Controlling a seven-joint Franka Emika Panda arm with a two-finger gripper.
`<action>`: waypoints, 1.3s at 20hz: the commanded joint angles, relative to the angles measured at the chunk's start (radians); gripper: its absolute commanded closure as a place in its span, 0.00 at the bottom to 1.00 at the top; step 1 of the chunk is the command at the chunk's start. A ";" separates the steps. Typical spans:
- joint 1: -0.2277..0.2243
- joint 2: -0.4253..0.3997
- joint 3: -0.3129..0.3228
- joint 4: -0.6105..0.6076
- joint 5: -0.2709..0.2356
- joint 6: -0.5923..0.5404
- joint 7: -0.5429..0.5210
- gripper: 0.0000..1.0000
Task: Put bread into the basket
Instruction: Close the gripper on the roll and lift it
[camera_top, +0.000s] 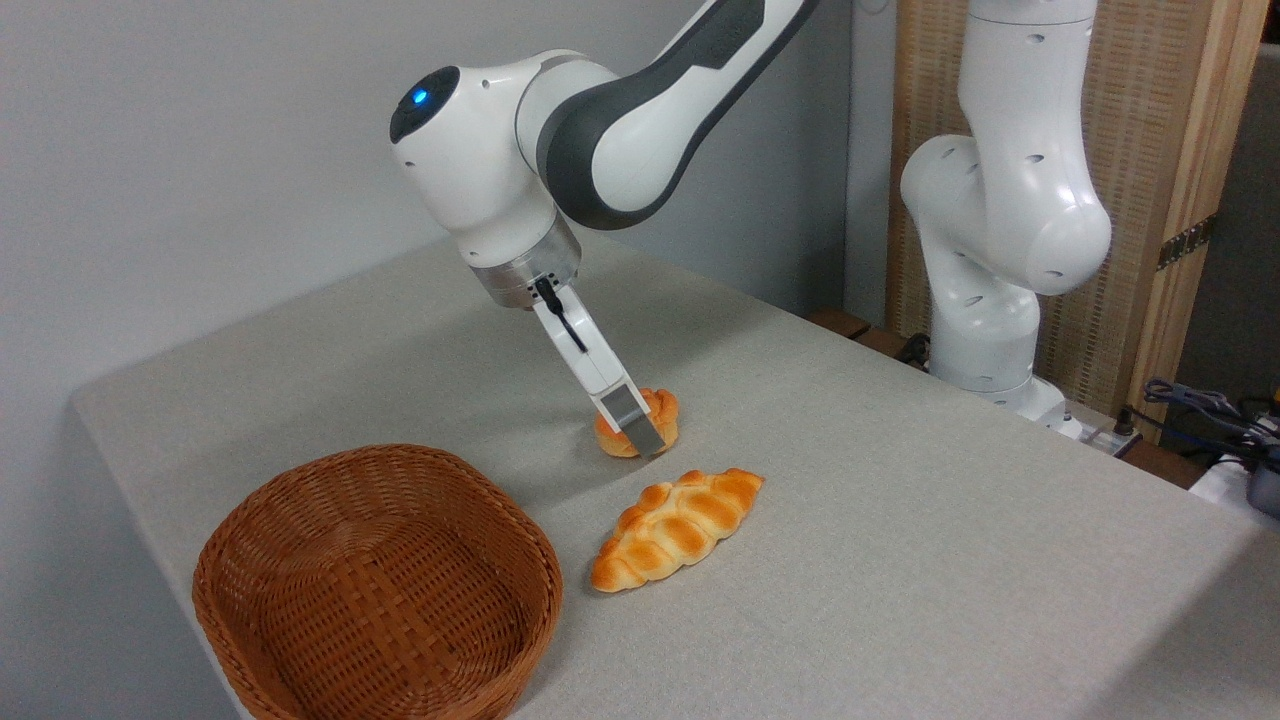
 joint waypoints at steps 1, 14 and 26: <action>-0.012 -0.003 0.012 -0.004 0.032 0.008 0.000 0.13; -0.012 -0.003 0.012 -0.001 0.032 0.010 0.000 0.61; 0.000 -0.016 0.075 0.167 0.017 0.011 -0.009 0.66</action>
